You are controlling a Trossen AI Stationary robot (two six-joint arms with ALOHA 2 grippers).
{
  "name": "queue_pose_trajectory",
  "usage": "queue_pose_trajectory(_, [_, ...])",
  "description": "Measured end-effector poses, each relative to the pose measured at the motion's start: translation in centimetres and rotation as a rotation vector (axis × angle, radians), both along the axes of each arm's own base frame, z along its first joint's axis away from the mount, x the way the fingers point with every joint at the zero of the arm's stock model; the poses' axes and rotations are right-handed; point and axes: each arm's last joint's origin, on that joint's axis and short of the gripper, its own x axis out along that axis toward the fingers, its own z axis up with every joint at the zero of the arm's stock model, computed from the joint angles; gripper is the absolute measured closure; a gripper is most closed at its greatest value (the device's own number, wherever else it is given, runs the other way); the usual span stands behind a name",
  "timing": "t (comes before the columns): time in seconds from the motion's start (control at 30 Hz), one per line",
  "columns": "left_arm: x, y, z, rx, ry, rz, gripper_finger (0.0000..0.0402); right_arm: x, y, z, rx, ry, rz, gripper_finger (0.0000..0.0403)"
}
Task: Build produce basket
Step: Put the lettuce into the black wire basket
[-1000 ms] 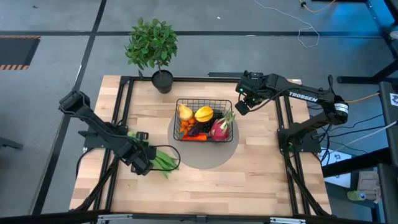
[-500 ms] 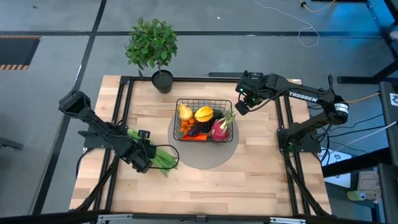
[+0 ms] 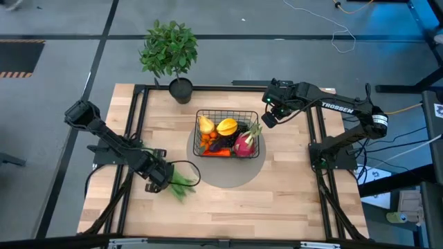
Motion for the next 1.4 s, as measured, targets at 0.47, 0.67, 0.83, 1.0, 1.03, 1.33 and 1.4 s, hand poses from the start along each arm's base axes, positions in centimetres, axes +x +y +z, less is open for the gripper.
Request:
queue_pose_trajectory(0.47, [0.4, -0.4, -0.7, -0.004, 0.006, 0.001, 0.0266, 0.0, 0.0, 0.0, 0.001, -0.001, 0.000, 0.0352])
queue_pose_trajectory(0.67, [0.7, -0.6, -0.5, 0.013, -0.032, 0.117, 0.0313, 0.0, 0.0, 0.0, 0.001, -0.001, 0.000, 0.0352])
queue_pose_trajectory(0.83, [1.8, -1.2, 0.9, -0.005, -0.084, 0.197, 0.0392, 0.0, 0.0, 0.0, 0.000, -0.001, 0.000, 0.0352])
queue_pose_trajectory(1.0, [3.3, -2.1, 3.8, -0.006, -0.148, 0.198, 0.0401, 0.1, 0.0, 0.0, -0.003, -0.008, 0.000, 0.0352])
queue_pose_trajectory(1.03, [3.4, -2.2, 4.5, 0.006, -0.156, 0.197, 0.0401, 0.1, 0.0, 0.0, -0.003, -0.008, 0.000, 0.0352])
queue_pose_trajectory(1.33, [4.6, -3.9, 11.9, 0.028, -0.278, 0.177, 0.0401, 0.1, 0.0, 0.0, -0.002, -0.008, 0.001, 0.0352])
queue_pose_trajectory(1.4, [5.1, -4.1, 13.9, 0.029, -0.346, 0.168, 0.0401, 0.1, 0.0, 0.0, -0.002, -0.007, 0.002, 0.0352])
